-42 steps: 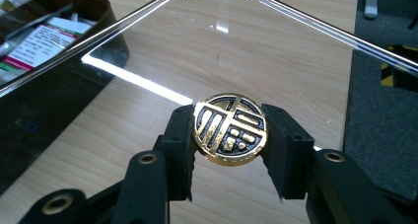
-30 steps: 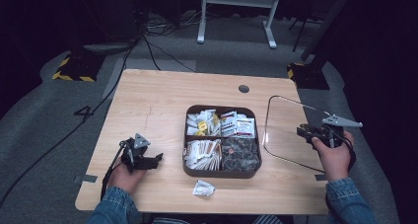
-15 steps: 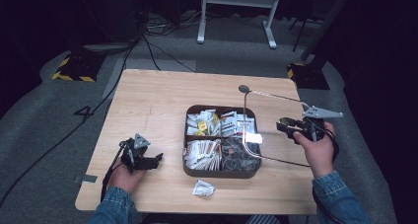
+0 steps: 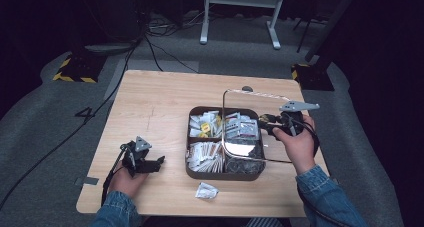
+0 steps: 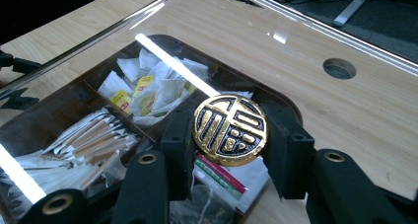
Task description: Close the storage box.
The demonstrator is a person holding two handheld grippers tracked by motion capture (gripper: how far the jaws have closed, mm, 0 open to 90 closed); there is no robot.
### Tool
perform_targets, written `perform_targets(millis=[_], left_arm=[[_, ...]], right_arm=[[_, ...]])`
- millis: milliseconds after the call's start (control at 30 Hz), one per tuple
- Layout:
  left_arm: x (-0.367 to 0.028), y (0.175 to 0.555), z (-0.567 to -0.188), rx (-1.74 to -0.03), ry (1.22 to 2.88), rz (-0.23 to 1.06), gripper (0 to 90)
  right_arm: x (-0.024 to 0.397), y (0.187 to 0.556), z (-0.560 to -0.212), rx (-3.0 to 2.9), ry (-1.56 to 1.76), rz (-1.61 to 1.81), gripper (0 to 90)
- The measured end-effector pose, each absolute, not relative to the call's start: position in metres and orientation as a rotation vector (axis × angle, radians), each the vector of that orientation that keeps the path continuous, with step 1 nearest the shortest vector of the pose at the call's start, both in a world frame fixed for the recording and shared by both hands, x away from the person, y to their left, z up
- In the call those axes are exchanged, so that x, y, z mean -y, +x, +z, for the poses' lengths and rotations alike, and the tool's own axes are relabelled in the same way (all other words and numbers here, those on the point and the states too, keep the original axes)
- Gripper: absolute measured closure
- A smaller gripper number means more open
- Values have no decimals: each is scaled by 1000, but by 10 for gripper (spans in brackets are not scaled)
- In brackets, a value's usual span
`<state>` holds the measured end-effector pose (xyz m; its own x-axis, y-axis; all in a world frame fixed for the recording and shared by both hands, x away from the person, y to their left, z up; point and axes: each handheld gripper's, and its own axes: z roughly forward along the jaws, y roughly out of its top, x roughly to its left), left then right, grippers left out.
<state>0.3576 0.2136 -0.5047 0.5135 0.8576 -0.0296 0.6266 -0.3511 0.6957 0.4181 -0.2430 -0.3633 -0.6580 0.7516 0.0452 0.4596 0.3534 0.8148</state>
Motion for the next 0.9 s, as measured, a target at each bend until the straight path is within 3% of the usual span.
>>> perform_targets(millis=[900], left_arm=[[-212,361,-505,-1198,2101,448,183]], right_arm=[[165,427,-387,-2372,1003,1163,589]])
